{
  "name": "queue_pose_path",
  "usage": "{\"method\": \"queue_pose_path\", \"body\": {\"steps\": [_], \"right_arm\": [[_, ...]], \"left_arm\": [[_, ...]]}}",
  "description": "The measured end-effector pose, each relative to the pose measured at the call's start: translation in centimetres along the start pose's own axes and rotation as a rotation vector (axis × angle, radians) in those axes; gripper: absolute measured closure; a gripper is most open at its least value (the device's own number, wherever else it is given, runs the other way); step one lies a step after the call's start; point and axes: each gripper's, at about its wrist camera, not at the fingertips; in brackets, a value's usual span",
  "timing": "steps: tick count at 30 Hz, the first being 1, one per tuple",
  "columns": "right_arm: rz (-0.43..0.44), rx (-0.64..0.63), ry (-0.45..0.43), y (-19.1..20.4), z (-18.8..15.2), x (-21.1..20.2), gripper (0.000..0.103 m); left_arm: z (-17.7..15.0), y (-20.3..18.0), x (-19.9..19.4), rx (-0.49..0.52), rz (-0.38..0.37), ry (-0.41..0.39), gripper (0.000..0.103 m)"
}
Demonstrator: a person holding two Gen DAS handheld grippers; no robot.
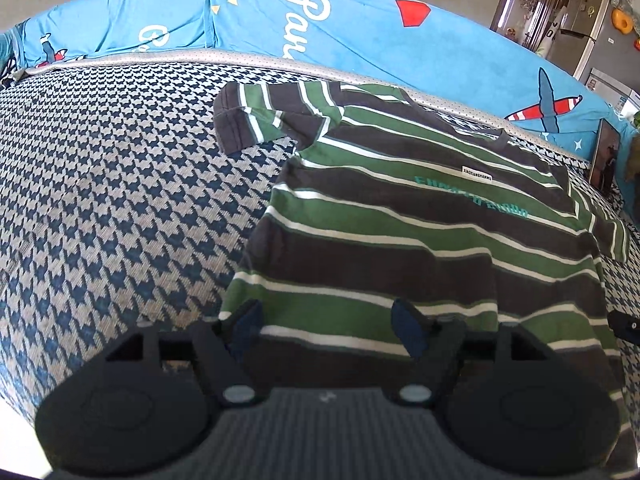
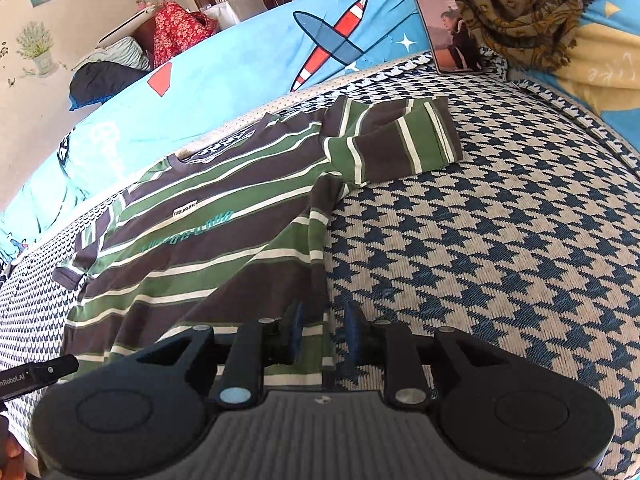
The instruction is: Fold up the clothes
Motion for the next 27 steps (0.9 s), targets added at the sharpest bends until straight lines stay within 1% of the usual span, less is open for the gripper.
{"method": "queue_pose_path", "body": {"steps": [2, 4, 7, 8, 9, 12, 14, 16, 17, 19, 20, 22, 25, 26, 27], "right_arm": [[0.013, -0.022, -0.002, 0.4, -0.6, 0.0, 0.081], [0.006, -0.066, -0.011, 1.0, -1.2, 0.1, 0.081], [-0.042, -0.144, -0.039, 2.0, -2.1, 0.3, 0.089], [-0.058, -0.163, -0.05, 2.3, -2.4, 0.3, 0.095], [-0.066, -0.169, -0.059, 2.4, -2.5, 0.3, 0.097], [-0.073, -0.13, -0.09, 2.2, -2.7, 0.0, 0.099], [-0.099, -0.101, -0.146, 1.9, -2.8, -1.0, 0.099], [-0.112, -0.048, -0.179, 1.1, -2.7, -1.8, 0.1], [-0.124, -0.025, -0.182, 0.8, -2.7, -2.0, 0.1], [-0.156, -0.012, -0.161, 0.2, -2.8, -1.6, 0.1], [-0.156, -0.004, -0.156, 0.0, -2.8, -1.5, 0.1], [-0.149, 0.025, -0.161, -0.5, -2.7, -2.0, 0.1], [-0.189, 0.059, -0.19, -1.4, -2.9, -3.3, 0.099], [-0.189, 0.069, -0.192, -1.7, -3.1, -3.6, 0.098], [-0.168, 0.079, -0.187, -1.9, -3.3, -4.0, 0.098]], "left_arm": [[-0.4, 0.4, -0.4, -0.007, 0.006, -0.008, 0.033], [-0.9, 0.8, -0.8, -0.01, 0.009, -0.019, 0.033], [-1.4, 1.2, -1.4, -0.013, 0.029, -0.035, 0.03], [-1.6, 1.4, -1.5, -0.019, 0.035, -0.035, 0.029], [-1.8, 1.7, -1.6, -0.025, 0.041, -0.035, 0.029], [-2.2, 2.4, -1.8, -0.049, 0.053, -0.025, 0.029], [-2.4, 2.8, -1.9, -0.058, 0.065, -0.021, 0.029], [-2.6, 3.2, -2.0, -0.061, 0.077, -0.016, 0.029], [-2.7, 3.3, -2.1, -0.059, 0.083, -0.013, 0.028], [-2.8, 3.5, -2.1, -0.051, 0.098, -0.008, 0.028], [-2.9, 3.5, -2.2, -0.047, 0.11, -0.006, 0.027], [-3.1, 3.8, -2.4, -0.046, 0.132, -0.001, 0.025], [-3.4, 4.6, -2.6, -0.073, 0.158, 0.011, 0.024], [-3.5, 4.9, -2.8, -0.084, 0.159, 0.01, 0.023], [-3.5, 5.2, -2.9, -0.096, 0.157, 0.008, 0.023]]}}
Point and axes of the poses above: each gripper's, at about its wrist camera, not at the fingertips, and x roughly the way its jaws point, y to its left, z to its top, and after that the axes turned 7 degrees about x, right-handed
